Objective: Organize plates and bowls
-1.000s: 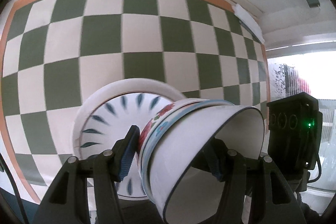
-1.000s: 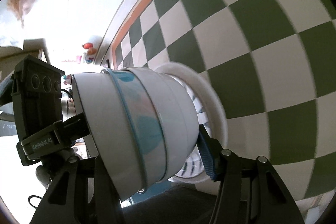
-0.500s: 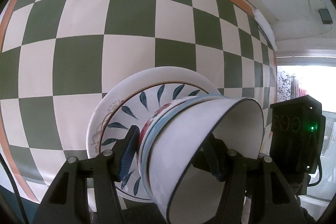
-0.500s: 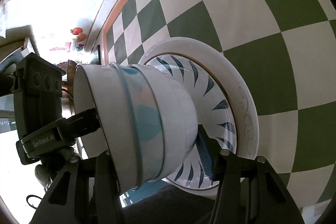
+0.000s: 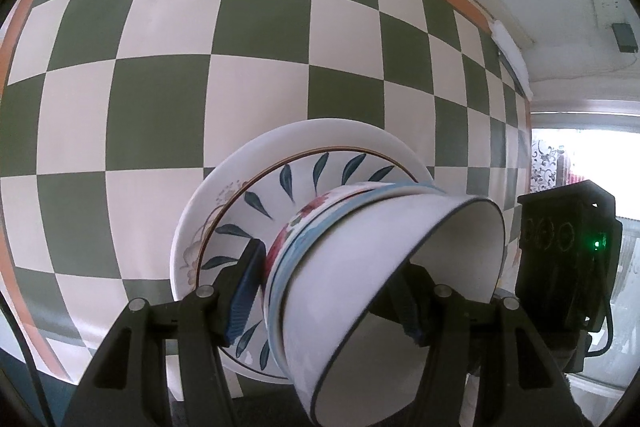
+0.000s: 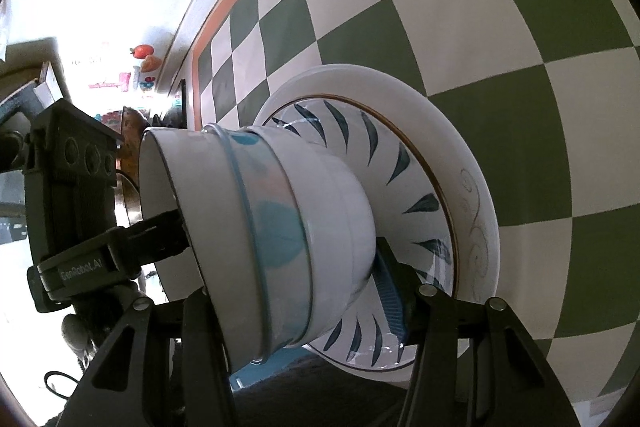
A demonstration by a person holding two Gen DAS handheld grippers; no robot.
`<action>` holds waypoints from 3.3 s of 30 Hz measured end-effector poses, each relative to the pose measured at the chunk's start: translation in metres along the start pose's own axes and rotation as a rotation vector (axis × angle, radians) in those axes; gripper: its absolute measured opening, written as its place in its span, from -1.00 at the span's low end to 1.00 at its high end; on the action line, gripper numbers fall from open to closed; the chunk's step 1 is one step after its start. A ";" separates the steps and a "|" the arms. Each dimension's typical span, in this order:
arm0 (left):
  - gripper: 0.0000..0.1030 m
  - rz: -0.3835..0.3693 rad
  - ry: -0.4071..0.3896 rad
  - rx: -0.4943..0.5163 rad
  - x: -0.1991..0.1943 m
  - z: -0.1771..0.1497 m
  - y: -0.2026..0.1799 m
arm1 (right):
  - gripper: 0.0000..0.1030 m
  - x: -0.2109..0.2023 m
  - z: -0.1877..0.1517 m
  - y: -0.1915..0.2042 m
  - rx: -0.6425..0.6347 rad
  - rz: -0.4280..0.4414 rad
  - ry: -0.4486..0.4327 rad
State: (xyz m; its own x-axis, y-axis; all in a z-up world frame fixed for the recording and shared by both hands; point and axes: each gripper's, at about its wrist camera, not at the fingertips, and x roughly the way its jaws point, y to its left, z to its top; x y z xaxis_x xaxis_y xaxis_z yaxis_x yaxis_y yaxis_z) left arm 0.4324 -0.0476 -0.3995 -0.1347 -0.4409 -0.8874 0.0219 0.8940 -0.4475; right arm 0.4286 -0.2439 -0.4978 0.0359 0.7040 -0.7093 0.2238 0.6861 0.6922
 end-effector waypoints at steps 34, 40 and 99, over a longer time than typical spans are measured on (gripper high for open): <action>0.99 0.249 -0.513 0.257 -0.113 -0.083 -0.042 | 0.94 -0.111 -0.114 0.115 -0.249 -0.595 -0.515; 0.99 0.313 -0.624 0.240 -0.139 -0.127 -0.060 | 0.95 -0.140 -0.151 0.134 -0.310 -0.597 -0.598; 0.99 0.415 -0.969 0.218 -0.265 -0.465 -0.101 | 0.99 -0.273 -0.508 0.217 -0.442 -0.591 -0.914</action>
State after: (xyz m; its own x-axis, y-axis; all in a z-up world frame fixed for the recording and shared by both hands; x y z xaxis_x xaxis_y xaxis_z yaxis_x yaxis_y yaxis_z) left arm 0.0052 0.0163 -0.0673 0.7641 -0.0675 -0.6416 0.0746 0.9971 -0.0160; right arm -0.0274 -0.1943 -0.0861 0.7659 -0.0160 -0.6428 0.0892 0.9927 0.0816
